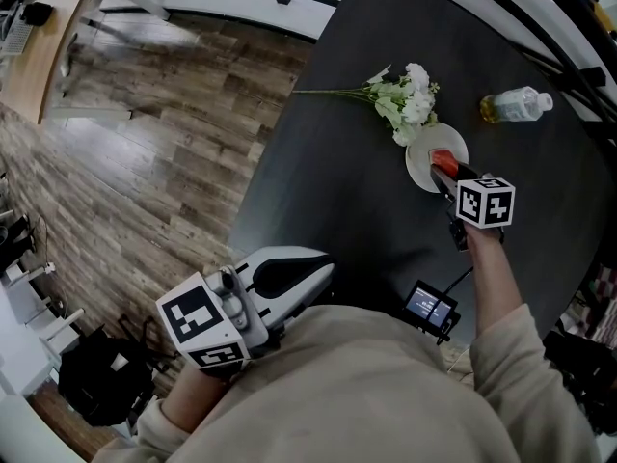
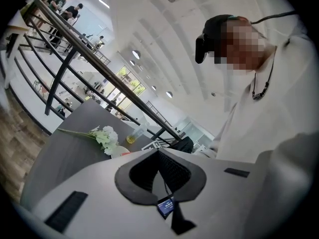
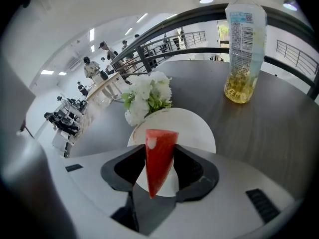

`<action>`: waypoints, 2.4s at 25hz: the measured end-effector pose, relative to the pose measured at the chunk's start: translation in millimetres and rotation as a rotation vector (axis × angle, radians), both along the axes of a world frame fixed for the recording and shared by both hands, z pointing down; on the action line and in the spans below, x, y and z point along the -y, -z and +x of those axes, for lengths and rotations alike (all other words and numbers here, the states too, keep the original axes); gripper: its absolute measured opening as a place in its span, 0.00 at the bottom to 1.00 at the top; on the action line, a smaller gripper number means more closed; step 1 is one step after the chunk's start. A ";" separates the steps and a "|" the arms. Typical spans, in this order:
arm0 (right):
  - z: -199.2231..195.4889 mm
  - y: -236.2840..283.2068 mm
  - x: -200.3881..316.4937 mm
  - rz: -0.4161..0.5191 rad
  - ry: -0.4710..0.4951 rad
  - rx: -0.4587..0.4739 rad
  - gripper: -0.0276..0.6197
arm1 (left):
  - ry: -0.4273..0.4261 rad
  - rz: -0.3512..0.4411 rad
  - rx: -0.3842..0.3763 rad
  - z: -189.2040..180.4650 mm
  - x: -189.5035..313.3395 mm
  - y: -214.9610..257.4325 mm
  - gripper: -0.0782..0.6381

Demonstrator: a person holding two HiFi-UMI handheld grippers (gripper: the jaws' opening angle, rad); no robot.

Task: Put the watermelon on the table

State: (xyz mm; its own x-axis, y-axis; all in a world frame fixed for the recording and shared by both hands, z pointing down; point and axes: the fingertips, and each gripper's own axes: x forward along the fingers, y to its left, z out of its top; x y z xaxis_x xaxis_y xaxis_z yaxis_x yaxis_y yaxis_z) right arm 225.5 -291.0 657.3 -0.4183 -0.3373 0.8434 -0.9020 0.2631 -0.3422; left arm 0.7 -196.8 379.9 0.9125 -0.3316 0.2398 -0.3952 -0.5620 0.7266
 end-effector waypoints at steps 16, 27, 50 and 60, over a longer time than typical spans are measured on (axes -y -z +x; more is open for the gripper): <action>-3.4 -7.8 -1.3 0.026 0.078 -0.092 0.34 | -0.008 -0.016 -0.001 2.4 -2.5 -5.2 0.11; -8.0 -1.0 -2.5 0.040 0.078 -0.037 0.48 | -0.026 -0.004 0.002 8.7 -7.3 -4.0 0.11; 20.9 192.4 -25.8 0.403 -0.063 0.209 0.11 | -0.169 0.221 0.034 37.4 -40.1 56.0 0.11; -10.2 346.9 -103.5 0.671 -0.031 0.478 0.06 | -0.290 0.363 -0.002 69.8 -52.8 104.0 0.11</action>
State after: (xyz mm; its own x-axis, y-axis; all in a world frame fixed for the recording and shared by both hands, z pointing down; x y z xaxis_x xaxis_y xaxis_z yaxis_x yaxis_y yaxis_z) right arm 215.3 -187.5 310.4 -0.6634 -0.7233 0.1917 -0.7090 0.5256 -0.4702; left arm 70.5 -144.1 276.0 0.9803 -0.1252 0.1531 -0.1831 -0.8672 0.4631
